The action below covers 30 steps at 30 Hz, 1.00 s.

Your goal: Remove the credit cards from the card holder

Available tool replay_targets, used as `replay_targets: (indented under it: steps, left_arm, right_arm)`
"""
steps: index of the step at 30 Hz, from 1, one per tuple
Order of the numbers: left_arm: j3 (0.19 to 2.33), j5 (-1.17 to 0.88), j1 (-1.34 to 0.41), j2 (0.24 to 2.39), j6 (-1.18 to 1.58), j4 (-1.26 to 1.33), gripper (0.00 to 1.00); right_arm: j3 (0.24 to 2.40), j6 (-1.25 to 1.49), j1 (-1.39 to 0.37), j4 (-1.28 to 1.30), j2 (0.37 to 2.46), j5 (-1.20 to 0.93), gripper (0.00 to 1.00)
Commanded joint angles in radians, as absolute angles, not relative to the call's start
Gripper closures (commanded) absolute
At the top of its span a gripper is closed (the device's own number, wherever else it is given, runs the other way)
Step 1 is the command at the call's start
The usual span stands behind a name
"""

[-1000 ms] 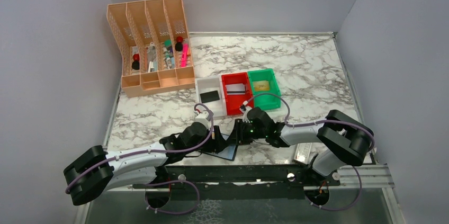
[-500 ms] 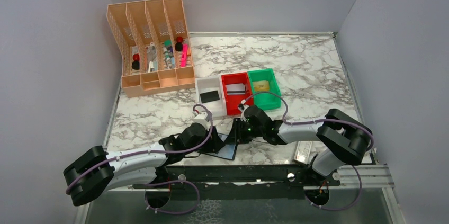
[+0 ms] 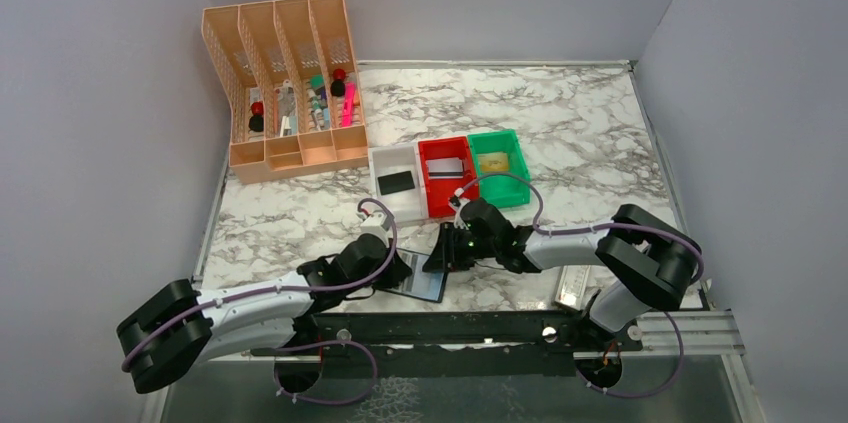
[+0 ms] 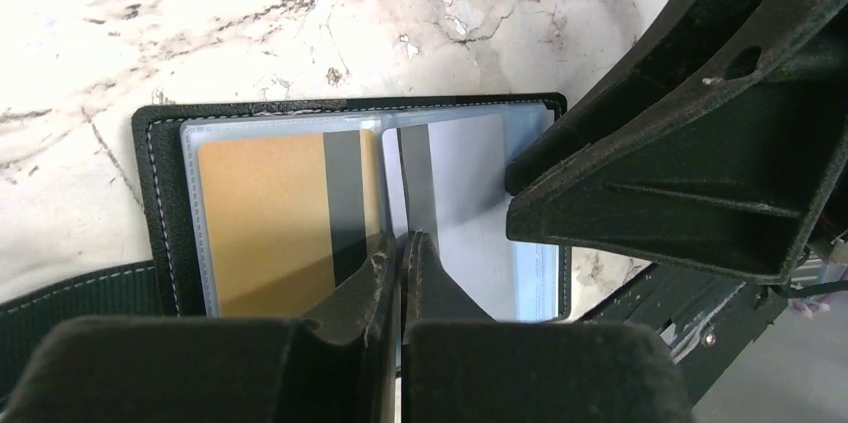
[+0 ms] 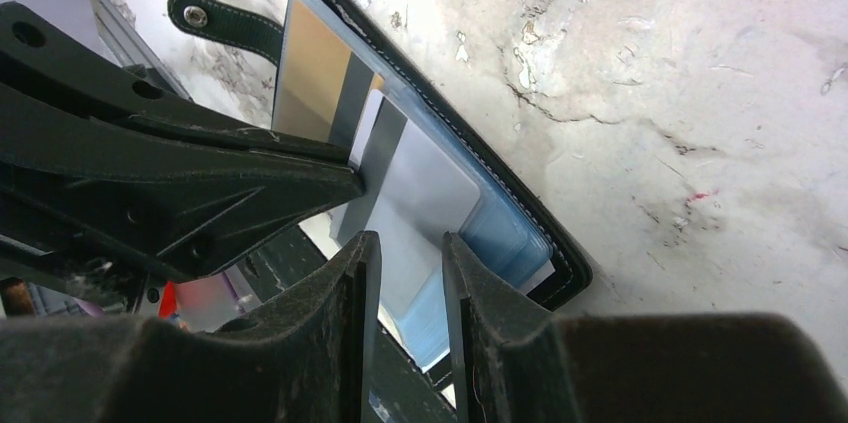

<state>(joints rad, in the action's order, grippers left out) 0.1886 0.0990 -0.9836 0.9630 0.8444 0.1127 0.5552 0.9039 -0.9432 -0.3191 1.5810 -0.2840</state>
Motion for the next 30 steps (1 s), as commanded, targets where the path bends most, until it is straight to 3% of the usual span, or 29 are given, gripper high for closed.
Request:
replay_targets:
  steps: [1,12,30]
  left_arm:
    - [0.209,0.097,-0.986,0.9,0.845,0.004,1.0]
    - [0.202,0.149,-0.96,0.76,0.849,-0.148,1.0]
    - [0.221,0.189,-0.957,0.723,0.859,-0.227,1.0]
  right_arm:
    - [0.546,0.865,-0.963,-0.249,1.636,-0.154,0.64]
    - [0.552,0.863,-0.963,-0.23,1.644,-0.142,0.64]
    - [0.548,0.855,-0.963,-0.194,1.613,-0.109,0.64]
